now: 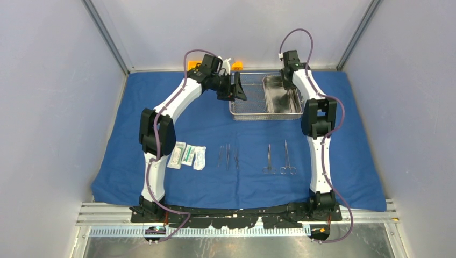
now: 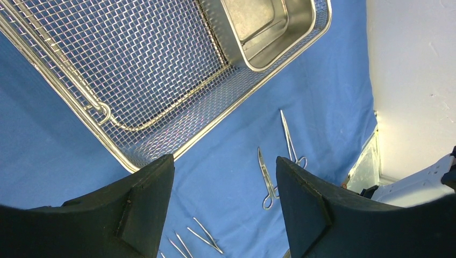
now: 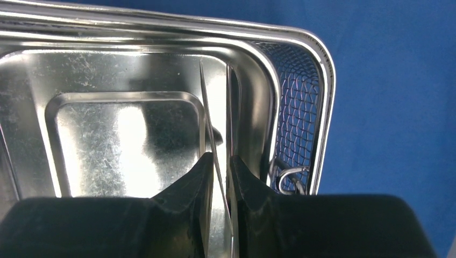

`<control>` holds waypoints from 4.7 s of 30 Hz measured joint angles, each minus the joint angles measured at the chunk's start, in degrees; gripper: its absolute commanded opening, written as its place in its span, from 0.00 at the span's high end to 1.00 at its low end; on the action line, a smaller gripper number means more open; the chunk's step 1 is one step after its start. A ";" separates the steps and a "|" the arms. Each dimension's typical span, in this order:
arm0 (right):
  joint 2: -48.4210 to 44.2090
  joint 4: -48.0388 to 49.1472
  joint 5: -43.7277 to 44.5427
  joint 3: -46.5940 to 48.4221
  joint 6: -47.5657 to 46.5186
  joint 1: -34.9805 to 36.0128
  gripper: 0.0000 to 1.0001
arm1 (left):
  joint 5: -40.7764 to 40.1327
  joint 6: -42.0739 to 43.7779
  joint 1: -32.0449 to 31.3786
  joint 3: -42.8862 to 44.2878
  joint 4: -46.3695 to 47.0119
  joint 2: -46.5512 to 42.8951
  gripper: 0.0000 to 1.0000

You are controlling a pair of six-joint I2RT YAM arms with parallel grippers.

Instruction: Open and lay out the surgical kit

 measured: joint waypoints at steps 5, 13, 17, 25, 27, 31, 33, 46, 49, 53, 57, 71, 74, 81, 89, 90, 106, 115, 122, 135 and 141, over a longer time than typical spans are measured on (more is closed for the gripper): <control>1.22 -0.46 -0.76 1.79 0.72 -0.48 0.77 | 0.17 -0.13 0.00 0.00 0.02 0.00 0.29; 2.80 -1.27 -2.84 3.37 2.16 -1.51 0.77 | 0.39 -0.20 0.00 0.00 0.00 0.00 0.29; 2.80 -1.38 -4.07 3.52 2.73 -1.86 0.77 | 0.42 -0.70 0.00 0.00 0.00 0.00 0.29; 2.86 -1.92 -5.79 3.89 3.65 -2.32 0.80 | 0.46 -0.96 0.00 0.00 0.02 0.11 0.28; 2.95 -2.12 -6.25 4.13 3.72 -2.34 0.81 | 0.46 -0.96 0.00 0.00 0.00 0.13 0.28; 2.95 -2.21 -7.08 4.15 3.89 -2.47 0.81 | 0.48 -0.98 0.00 0.00 0.00 0.15 0.28; 2.95 -2.21 -7.32 4.15 3.89 -2.54 0.81 | 0.55 -0.98 0.00 0.00 0.02 0.20 0.28; 0.42 2.58 -8.15 -1.20 3.85 -2.54 0.80 | 1.03 -1.05 0.00 0.00 0.02 0.22 0.28; 0.00 3.02 -8.52 -1.97 3.85 -2.51 0.80 | 1.03 -1.05 0.00 0.00 0.02 0.22 0.28; -0.11 3.48 -8.83 -2.25 3.78 -2.51 0.80 | 1.03 -1.05 0.00 0.00 0.02 0.22 0.28; -0.15 3.54 -9.03 -2.29 3.65 -2.51 0.80 | 1.05 -1.05 0.00 0.00 0.02 0.22 0.28; -0.76 5.22 -9.70 -3.72 3.63 -2.27 0.80 | 1.44 -1.05 0.00 0.00 0.04 0.52 0.28; -1.16 5.40 -9.84 -4.22 3.61 -2.14 0.80 | 1.46 -1.05 0.00 0.00 0.02 0.81 0.28; -1.38 5.40 -9.99 -4.33 3.58 -2.03 0.80 | 1.49 -1.05 0.00 0.00 0.02 0.90 0.28; -1.38 5.14 -10.19 -4.33 3.39 -1.81 0.83 | 1.49 -1.05 0.00 0.00 0.02 0.92 0.28; -1.38 5.09 -10.27 -4.33 3.39 -1.81 0.84 | 1.49 -1.05 0.00 0.00 0.02 0.94 0.28; -1.36 3.98 -10.51 -4.33 3.15 -1.81 0.85 | 1.66 -1.11 0.00 0.00 0.02 0.94 0.28; -1.36 3.61 -10.60 -4.33 2.23 -1.81 0.84 | 1.68 -1.22 0.00 0.00 0.02 0.94 0.28; -1.31 2.43 -11.23 -4.33 2.10 -1.81 0.86 | 1.68 -1.25 0.00 0.00 0.02 0.94 0.28; -1.20 2.12 -12.37 -4.33 2.16 -1.81 1.00 | 1.44 -0.94 0.00 0.22 -0.24 0.94 0.24; -1.22 1.88 -13.51 -4.13 2.58 -1.81 1.00 | -0.70 0.85 0.02 3.04 -2.19 1.20 0.17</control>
